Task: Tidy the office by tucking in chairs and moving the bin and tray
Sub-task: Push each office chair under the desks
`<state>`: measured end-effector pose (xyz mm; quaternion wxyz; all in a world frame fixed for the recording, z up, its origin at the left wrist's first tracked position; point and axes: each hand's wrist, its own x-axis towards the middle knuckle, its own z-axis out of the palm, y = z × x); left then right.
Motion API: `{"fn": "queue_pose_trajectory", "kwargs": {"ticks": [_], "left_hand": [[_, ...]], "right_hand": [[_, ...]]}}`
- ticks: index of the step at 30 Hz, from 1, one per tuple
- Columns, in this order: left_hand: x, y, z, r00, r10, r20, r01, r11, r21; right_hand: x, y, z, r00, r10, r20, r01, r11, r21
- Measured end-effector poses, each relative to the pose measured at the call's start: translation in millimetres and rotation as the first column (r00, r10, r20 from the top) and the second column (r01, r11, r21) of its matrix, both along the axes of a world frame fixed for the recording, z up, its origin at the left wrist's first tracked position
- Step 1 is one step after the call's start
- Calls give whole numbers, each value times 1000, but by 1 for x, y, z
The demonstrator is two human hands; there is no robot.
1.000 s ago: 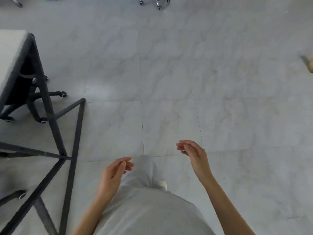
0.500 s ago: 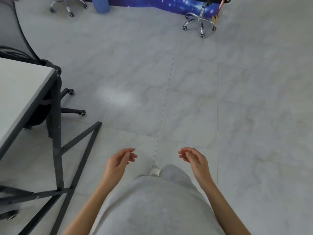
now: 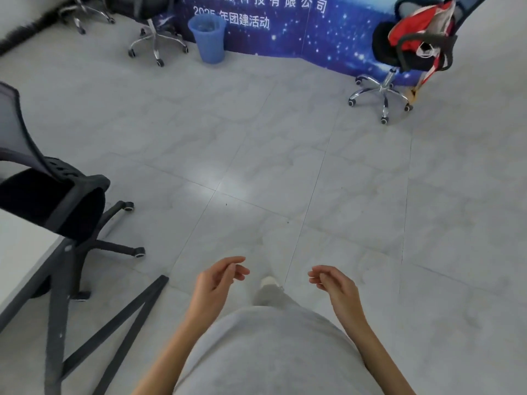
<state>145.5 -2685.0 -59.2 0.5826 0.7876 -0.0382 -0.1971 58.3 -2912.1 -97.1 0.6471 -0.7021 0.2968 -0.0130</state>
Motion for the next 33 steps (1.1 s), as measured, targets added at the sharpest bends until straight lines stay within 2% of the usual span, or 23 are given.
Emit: {"fn": "queue_pose_trajectory", "kwargs": {"ticks": [5, 9, 15, 18, 22, 27, 31, 33], "left_hand": [[74, -6, 0, 968, 245, -45, -243, 969, 47], [141, -16, -12, 925, 373, -73, -369, 927, 64], [307, -52, -32, 912, 398, -98, -397, 917, 33], [410, -71, -21, 930, 365, -44, -363, 931, 32], [535, -97, 1, 936, 352, 6, -352, 936, -2], [675, -115, 16, 923, 377, 73, -374, 926, -49], [752, -115, 4, 868, 491, 78, -489, 871, -43], [775, -110, -4, 780, 624, 42, -623, 782, -38]], "right_hand": [[178, -44, 36, 961, 263, 87, -261, 965, -30], [303, -62, 44, 924, 349, 154, -347, 937, -40], [462, -90, 18, 930, 351, 109, -346, 936, -63], [525, -99, 12, 945, 325, 45, -323, 945, -49], [596, -116, 16, 924, 382, -35, -383, 922, -55], [708, -138, 8, 914, 401, -68, -405, 912, -67], [838, -137, -2, 844, 533, -68, -537, 839, -86], [914, -123, 1, 769, 636, -68, -639, 766, -68]]}}
